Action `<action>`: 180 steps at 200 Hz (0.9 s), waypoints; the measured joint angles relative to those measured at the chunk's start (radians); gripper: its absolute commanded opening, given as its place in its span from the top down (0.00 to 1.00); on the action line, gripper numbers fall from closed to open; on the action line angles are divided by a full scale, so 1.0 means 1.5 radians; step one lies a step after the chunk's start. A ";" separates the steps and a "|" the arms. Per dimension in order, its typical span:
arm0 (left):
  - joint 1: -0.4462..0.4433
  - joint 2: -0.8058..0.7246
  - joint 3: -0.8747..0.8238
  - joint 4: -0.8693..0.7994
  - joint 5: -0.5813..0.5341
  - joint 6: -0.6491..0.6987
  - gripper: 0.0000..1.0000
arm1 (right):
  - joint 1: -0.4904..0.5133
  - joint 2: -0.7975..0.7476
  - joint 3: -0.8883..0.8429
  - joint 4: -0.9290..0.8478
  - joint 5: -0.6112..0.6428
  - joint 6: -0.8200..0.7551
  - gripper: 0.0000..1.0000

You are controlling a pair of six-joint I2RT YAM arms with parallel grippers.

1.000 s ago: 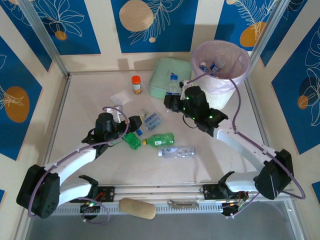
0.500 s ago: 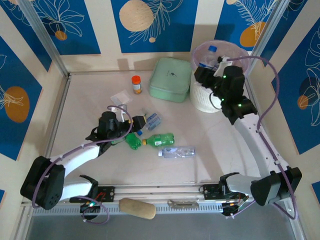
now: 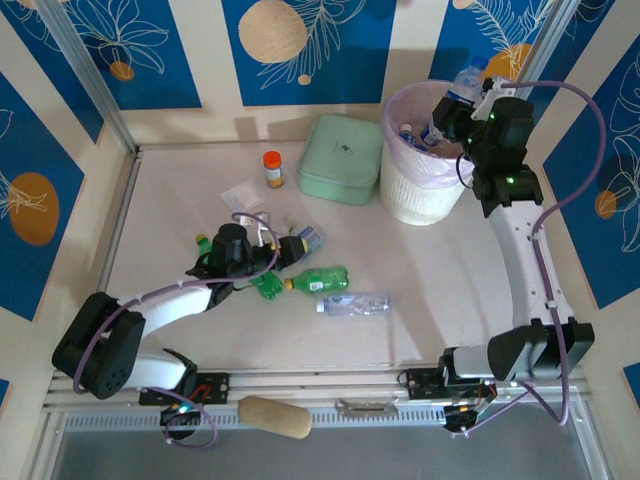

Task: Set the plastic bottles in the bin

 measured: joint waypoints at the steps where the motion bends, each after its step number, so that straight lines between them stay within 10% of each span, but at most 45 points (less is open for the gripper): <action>1: 0.000 0.000 0.001 0.000 0.000 0.000 0.00 | 0.000 0.004 0.002 -0.002 0.000 -0.001 0.52; 180: -0.008 -0.053 0.009 -0.046 -0.023 0.017 0.00 | -0.012 0.293 0.215 -0.143 -0.001 -0.029 0.50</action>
